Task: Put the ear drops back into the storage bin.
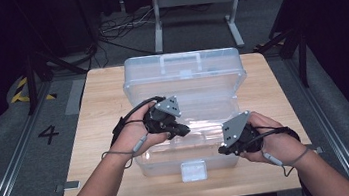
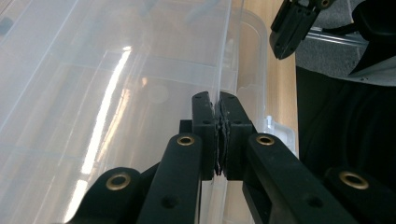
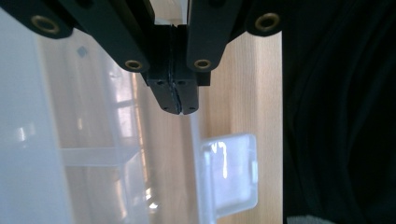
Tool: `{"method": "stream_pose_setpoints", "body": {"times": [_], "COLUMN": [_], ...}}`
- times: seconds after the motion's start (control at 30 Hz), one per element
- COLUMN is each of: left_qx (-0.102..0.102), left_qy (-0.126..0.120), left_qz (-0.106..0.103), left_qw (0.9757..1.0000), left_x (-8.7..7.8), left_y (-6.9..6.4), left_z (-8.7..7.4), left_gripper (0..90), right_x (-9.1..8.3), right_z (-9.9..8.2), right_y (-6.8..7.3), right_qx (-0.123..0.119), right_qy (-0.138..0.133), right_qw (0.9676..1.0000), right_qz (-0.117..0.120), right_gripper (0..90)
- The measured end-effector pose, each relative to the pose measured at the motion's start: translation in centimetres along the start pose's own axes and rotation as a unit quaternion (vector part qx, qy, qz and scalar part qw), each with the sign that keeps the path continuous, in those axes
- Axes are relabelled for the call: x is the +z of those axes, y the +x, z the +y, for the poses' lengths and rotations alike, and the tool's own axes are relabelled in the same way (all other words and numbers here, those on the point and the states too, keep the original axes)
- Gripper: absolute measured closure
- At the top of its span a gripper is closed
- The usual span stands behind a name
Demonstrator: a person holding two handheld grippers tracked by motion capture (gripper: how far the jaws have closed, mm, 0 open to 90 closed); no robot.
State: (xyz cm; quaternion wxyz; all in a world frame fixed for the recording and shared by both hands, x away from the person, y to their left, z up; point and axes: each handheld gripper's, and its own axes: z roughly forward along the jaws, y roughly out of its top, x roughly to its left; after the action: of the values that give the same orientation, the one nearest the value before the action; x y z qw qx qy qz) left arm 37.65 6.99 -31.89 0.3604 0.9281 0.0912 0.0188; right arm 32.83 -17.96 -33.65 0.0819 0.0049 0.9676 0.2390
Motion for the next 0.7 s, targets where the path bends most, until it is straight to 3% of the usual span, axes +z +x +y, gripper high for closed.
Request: {"method": "stream_pose_setpoints", "body": {"times": [0.27, 0.43, 0.53, 0.57, 0.7], "left_qx": [0.002, 0.004, 0.005, 0.005, 0.006], "left_qy": [0.001, 0.003, 0.002, 0.002, 0.001], "left_qz": [-0.003, 0.0, 0.003, 0.003, 0.005], "left_qw": [1.0, 1.0, 1.0, 1.0, 1.0], "left_x": [0.1, 0.1, 0.1, 0.1, 0.1], "left_y": [0.0, -0.1, -0.2, -0.2, -0.3], "left_z": [-0.1, -0.1, -0.1, -0.1, -0.1], "left_gripper": [86.8, 86.9, 86.9, 86.9, 87.0], "right_x": [-1.3, -2.5, -3.4, -3.4, -4.3], "right_z": [-0.8, -1.3, -1.9, -1.9, -2.8], "right_y": [-1.0, -1.4, -1.8, -1.8, -2.2], "right_qx": [0.04, 0.068, 0.093, 0.093, 0.125], "right_qy": [-0.056, -0.101, -0.141, -0.141, -0.188], "right_qw": [0.9975, 0.992, 0.9843, 0.9843, 0.9712], "right_qz": [-0.011, -0.032, -0.051, -0.051, -0.075], "right_gripper": [90.0, 90.0, 90.0, 90.0, 90.0]}}
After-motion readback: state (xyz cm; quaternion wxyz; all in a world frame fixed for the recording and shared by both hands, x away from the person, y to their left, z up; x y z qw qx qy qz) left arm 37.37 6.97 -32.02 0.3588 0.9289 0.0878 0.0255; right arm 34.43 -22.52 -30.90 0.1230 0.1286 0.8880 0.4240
